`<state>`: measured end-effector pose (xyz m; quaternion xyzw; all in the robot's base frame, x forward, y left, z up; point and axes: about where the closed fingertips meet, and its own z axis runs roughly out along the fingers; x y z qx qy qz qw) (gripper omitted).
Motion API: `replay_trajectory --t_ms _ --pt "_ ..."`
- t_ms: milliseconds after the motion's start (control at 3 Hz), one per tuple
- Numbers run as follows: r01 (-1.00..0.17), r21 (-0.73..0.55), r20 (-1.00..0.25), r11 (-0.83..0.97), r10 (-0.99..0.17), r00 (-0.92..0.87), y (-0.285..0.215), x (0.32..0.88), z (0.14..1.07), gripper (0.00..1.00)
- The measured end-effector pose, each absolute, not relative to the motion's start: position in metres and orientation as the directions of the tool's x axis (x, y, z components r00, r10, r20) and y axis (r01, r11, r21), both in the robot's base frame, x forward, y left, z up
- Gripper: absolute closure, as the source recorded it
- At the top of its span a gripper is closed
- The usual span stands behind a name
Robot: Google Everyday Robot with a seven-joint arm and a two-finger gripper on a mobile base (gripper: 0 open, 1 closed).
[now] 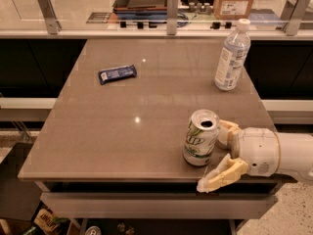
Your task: Place 7up can upright
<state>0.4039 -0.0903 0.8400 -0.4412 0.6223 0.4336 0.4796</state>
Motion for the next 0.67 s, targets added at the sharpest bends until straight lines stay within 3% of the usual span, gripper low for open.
replay_trajectory --t_ms 667 --pt "-0.962 0.121 -0.980 0.244 -0.125 -0.156 -0.0946 0.4138 0.8519 0.00"
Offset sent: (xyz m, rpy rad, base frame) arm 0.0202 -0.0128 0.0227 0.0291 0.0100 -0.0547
